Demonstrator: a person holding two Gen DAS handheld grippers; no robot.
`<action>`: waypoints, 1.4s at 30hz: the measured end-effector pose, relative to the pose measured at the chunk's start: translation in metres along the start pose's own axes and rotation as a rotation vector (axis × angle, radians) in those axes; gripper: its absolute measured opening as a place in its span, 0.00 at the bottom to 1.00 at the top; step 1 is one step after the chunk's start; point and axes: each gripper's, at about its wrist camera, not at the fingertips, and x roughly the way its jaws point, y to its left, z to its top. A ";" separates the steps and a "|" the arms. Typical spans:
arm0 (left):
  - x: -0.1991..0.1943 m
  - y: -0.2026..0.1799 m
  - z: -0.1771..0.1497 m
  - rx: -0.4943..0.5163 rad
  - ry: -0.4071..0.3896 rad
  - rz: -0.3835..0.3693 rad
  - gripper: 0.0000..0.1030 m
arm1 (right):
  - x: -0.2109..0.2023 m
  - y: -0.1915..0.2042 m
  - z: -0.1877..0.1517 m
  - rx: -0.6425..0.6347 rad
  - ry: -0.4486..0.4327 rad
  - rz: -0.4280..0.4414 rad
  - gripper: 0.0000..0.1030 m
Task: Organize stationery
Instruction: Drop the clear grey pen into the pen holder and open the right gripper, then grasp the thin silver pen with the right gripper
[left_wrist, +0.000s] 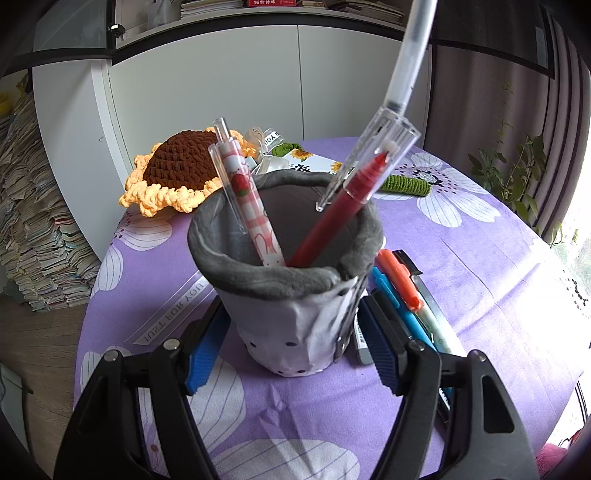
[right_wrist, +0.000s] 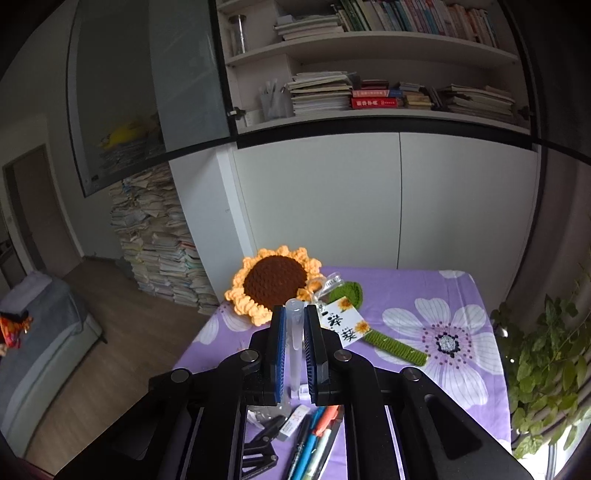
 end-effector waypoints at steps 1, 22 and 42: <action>0.000 0.000 0.000 0.000 0.000 0.000 0.68 | -0.002 0.004 0.004 -0.009 -0.017 0.009 0.10; 0.000 0.000 0.000 0.000 0.000 0.001 0.68 | 0.090 0.013 -0.042 0.007 0.278 0.068 0.10; 0.000 -0.001 0.000 0.001 0.000 0.001 0.68 | 0.092 -0.043 -0.079 0.117 0.417 -0.071 0.11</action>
